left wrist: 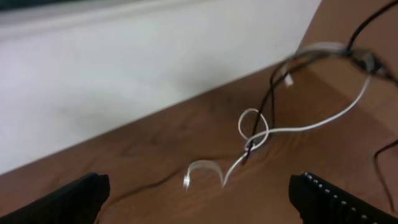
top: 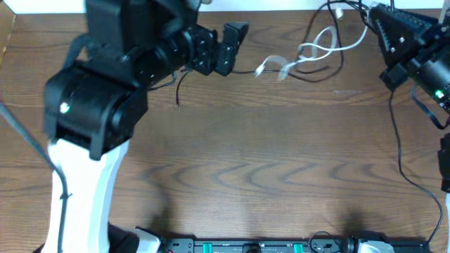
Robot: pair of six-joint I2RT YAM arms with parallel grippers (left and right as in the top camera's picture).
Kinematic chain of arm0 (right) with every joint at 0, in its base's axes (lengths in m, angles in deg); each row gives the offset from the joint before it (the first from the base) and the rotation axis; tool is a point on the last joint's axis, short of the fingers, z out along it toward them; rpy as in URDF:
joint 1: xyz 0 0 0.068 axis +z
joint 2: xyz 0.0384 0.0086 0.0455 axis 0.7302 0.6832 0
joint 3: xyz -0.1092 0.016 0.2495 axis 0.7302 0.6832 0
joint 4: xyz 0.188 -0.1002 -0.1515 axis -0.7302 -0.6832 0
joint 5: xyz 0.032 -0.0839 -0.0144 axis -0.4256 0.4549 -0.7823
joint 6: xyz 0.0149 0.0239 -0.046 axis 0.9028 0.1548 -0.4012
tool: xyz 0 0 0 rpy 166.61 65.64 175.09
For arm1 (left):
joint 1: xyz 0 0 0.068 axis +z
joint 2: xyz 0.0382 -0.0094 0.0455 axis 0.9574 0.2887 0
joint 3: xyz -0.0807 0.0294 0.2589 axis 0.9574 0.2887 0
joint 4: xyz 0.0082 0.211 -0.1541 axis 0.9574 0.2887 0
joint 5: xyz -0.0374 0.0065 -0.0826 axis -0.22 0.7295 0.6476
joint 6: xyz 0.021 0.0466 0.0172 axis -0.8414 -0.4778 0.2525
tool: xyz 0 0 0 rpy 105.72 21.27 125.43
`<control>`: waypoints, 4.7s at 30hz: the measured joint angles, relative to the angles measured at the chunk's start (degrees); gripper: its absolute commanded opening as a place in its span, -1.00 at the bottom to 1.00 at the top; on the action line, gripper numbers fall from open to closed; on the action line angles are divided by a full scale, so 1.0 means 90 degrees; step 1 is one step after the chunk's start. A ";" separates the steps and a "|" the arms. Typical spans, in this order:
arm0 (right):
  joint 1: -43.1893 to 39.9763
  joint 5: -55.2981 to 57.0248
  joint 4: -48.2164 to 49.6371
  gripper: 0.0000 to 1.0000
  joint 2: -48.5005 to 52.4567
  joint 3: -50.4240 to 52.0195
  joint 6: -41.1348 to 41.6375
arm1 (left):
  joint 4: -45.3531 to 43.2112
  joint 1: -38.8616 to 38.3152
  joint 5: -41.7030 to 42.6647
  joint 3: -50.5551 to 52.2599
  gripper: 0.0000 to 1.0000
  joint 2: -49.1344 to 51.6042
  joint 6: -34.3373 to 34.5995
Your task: Untangle cables
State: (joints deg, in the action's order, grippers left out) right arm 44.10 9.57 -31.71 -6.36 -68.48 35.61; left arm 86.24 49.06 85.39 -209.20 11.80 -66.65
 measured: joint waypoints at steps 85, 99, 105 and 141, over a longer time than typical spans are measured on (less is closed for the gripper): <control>0.2261 0.1469 -0.0763 -0.98 0.0012 -0.0005 0.0712 | 0.0420 0.1054 0.3276 0.0090 -0.63 0.0554 -0.4379; 0.1894 0.3031 -0.1200 -0.98 0.0126 -0.0005 0.0367 | 0.0661 0.1513 0.3279 0.0090 -0.63 0.0051 -0.4357; 0.1756 0.2402 -0.1205 -0.98 0.0155 -0.0005 0.0306 | 0.0673 0.1513 0.3279 0.0090 0.02 0.0051 -0.4223; 0.2307 0.2188 0.1732 -0.98 0.0993 0.0007 0.0352 | 0.0311 -0.0287 0.2331 0.0090 -0.30 0.1338 -0.0865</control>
State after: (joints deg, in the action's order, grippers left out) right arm 64.86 29.26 -16.12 2.58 -68.41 38.78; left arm 89.04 46.48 106.37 -208.39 23.84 -74.43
